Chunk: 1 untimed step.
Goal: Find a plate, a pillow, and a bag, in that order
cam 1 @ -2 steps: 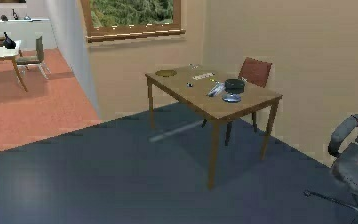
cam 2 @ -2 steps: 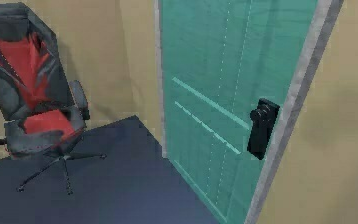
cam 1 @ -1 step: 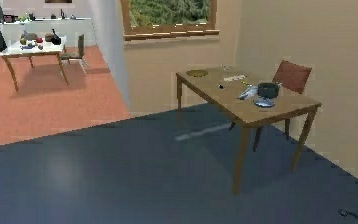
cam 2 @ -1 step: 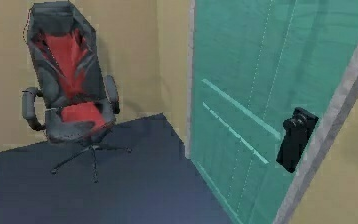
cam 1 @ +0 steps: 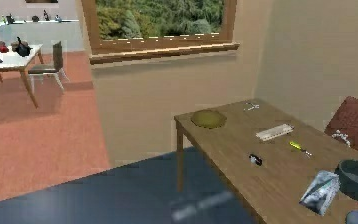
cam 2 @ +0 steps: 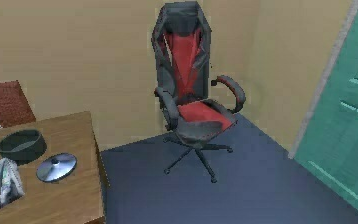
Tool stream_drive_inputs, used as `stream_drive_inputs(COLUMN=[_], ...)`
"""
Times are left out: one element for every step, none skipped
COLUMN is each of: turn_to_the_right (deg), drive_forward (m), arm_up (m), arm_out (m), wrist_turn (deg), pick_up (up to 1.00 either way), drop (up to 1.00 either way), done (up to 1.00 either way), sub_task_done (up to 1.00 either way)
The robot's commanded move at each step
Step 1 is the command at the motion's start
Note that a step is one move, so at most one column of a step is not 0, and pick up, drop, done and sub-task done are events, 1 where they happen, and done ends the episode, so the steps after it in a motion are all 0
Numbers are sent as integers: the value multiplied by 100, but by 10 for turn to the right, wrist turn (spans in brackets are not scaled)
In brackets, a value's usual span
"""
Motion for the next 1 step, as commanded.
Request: stream_drive_inputs(turn_to_the_right=[-30], drive_forward=[0], arm_up=[0], arm_out=[0], wrist_turn=[0], pick_up=[0], drop=[0], done=[0], sub_task_done=[0])
